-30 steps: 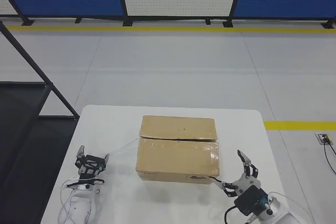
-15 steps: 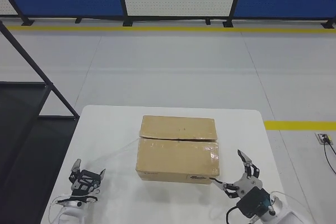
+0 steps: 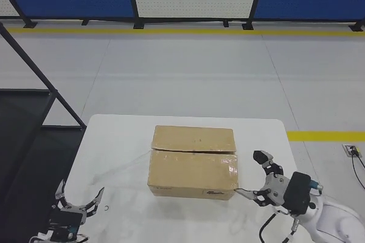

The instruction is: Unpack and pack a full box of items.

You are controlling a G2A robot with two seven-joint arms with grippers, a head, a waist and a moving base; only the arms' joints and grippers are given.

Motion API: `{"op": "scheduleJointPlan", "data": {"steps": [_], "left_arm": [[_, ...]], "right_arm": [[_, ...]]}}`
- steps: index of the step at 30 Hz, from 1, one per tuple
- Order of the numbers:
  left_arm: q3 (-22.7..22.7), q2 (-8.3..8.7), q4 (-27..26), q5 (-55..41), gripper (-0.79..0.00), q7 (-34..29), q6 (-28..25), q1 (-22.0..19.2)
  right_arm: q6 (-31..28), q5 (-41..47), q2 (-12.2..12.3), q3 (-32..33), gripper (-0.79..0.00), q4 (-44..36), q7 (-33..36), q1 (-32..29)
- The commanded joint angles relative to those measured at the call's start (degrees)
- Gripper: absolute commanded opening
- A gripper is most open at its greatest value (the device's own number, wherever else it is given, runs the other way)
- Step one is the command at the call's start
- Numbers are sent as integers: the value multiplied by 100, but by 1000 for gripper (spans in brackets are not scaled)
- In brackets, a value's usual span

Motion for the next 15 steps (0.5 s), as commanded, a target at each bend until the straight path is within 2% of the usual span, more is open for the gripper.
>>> {"op": "scheduleJointPlan", "data": {"steps": [1, 7, 10, 13, 15], "left_arm": [[4, 0, 4, 11, 0, -7, 13, -4], [21, -2, -37, -2, 0, -41, -5, -23], [119, -2, -263, -201, 0, -369, -427, -169], [51, 4, -352, -587, 0, -732, -788, -362], [-8, 5, -383, -880, 0, -955, -988, -448]], "right_arm": [[8, -110, -1, 2, 0, -7, -279, -9], [-72, -73, -4, -106, 0, -33, -305, 23], [-266, 641, -21, -355, 0, 607, -336, 400], [-427, 1666, -11, -573, 0, 1474, 324, 1029], [-426, 2416, 17, -752, 0, 2080, 1186, 1417]]}}
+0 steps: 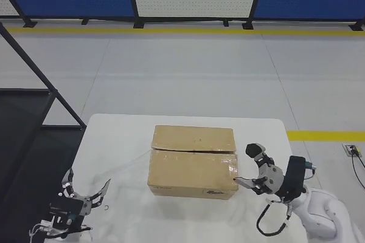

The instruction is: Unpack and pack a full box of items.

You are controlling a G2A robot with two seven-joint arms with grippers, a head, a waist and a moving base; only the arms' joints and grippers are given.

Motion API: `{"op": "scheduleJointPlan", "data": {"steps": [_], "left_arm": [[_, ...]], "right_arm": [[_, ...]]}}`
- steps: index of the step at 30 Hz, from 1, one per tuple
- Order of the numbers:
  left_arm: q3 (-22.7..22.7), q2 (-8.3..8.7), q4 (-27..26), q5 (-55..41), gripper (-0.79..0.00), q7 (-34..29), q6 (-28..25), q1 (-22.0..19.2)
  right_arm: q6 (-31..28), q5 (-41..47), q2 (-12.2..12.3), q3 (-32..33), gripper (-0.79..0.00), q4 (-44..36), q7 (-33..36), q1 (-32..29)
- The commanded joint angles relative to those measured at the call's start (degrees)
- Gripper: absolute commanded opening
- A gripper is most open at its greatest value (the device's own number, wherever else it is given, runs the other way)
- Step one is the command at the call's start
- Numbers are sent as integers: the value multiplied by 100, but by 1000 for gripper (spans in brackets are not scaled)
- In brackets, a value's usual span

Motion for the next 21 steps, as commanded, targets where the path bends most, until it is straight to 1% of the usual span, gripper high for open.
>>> {"op": "scheduleJointPlan", "data": {"steps": [1, 3, 6, 9, 12, 15, 19, 21], "left_arm": [[-77, 2, -20, -367, 0, -253, -238, -75], [-184, 18, -33, -573, 0, -483, -520, -126], [-346, 38, 21, -805, 0, -556, -844, -160], [-443, 47, 95, -948, 0, -597, -985, -168], [-443, 47, 95, -948, 0, -597, -985, -168], [-443, 47, 95, -948, 0, -597, -985, -168], [-443, 47, 95, -948, 0, -597, -985, -168], [-443, 47, 95, -948, 0, -597, -985, -168]], "right_arm": [[214, 855, 34, -94, 0, 619, 1020, 487], [300, 1612, 49, -234, 0, 972, 1658, 777], [376, 2690, 91, -364, 0, 1478, 2588, 1124], [467, 3598, 130, -487, 0, 1828, 3396, 1337], [514, 4260, 179, -553, 0, 2059, 4125, 1482], [555, 4710, 219, -622, 0, 2169, 4678, 1555], [522, 5266, 247, -737, 0, 2231, 5133, 1595], [559, 5399, 264, -791, 0, 2260, 5344, 1635]]}}
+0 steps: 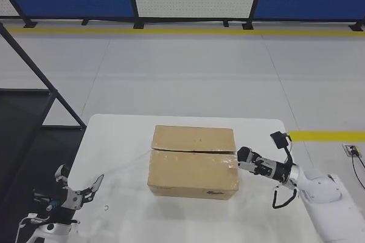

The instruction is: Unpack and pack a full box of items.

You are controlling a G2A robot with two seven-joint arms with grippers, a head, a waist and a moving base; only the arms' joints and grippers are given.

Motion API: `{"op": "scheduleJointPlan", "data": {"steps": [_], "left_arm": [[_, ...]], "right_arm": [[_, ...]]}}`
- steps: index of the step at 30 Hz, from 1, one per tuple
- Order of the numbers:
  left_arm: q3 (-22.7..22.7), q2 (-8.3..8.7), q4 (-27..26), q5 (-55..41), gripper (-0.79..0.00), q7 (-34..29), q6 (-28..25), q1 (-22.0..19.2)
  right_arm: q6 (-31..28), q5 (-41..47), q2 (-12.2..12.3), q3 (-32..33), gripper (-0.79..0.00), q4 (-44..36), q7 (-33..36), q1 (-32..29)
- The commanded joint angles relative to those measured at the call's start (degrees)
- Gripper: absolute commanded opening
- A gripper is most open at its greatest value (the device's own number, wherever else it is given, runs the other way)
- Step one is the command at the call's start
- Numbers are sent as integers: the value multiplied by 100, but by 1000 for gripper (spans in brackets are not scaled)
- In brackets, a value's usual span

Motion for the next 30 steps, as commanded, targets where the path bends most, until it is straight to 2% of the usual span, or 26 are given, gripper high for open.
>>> {"op": "scheduleJointPlan", "data": {"steps": [1, 6, 11, 18, 23, 30], "left_arm": [[0, 0, 0, 0, 0, 0, 0, 0], [0, 0, 0, 0, 0, 0, 0, 0], [0, 0, 0, 0, 0, 0, 0, 0], [105, 18, -164, 68, 0, -162, -356, -49], [284, 43, -346, 242, 0, -159, -811, -82], [557, 77, -505, 615, 0, -85, -1285, -95]], "right_arm": [[-16, 178, 11, -59, 0, 0, 195, 30], [-109, 497, 72, -144, 0, -232, 154, -41], [-289, 651, 228, -267, 0, -935, -25, -327], [-759, 241, 715, -595, 0, -2046, -494, -933], [-1188, -241, 1101, -804, 0, -2200, -924, -1208], [-1188, -432, 1496, -1018, 0, -2381, -924, -1398]]}}
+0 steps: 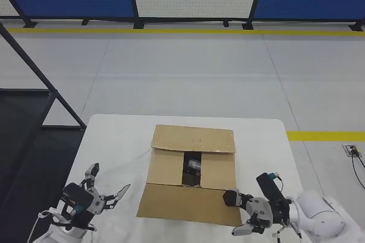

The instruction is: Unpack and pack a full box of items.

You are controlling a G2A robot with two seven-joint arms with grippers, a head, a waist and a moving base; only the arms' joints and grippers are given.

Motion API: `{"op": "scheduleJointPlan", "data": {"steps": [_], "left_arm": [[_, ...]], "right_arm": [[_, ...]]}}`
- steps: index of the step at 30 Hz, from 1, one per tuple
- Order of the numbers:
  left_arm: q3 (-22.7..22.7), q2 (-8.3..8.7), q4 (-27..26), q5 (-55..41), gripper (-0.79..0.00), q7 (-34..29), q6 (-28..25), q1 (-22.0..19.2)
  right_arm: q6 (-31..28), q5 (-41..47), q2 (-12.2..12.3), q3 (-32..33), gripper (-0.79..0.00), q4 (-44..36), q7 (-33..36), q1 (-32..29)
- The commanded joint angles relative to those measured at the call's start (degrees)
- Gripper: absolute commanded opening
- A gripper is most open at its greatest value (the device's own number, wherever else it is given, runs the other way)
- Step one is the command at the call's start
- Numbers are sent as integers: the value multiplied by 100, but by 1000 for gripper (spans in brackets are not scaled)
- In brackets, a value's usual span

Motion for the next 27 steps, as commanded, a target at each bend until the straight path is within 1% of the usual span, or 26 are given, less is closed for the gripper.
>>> {"op": "scheduleJointPlan", "data": {"steps": [1, 4, 7, 11, 14, 16, 19, 20, 27], "left_arm": [[91, 16, -15, 203, 0, -3, -171, -15], [242, 38, 45, 503, 0, -29, -371, -62], [413, 58, 126, 905, 0, -108, -453, -130], [599, 70, 255, 1296, 0, -63, -340, -165], [672, 74, 347, 1350, 0, -60, -300, -201], [709, 76, 387, 1366, 0, -59, -262, -223], [744, 80, 418, 1366, 0, -59, -214, -245], [752, 81, 424, 1356, 0, -58, -196, -246], [781, 84, 442, 1237, 0, -92, -58, -271]], "right_arm": [[0, -10, 90, -37, 0, 22, 0, -33], [0, 127, 168, -87, 0, 111, -1, -32], [0, 255, 205, -148, 0, 233, -1, 36], [0, 558, 200, -177, 0, 254, -1, 196], [0, 691, 165, -184, 0, 524, -46, 380], [21, 1041, 109, -325, 0, 842, -168, 566], [577, 1869, -2, -613, 0, 1286, -278, 980], [749, 1912, -18, -641, 0, 1407, -242, 1096], [749, 1912, -18, -641, 0, 1407, -242, 1096]]}}
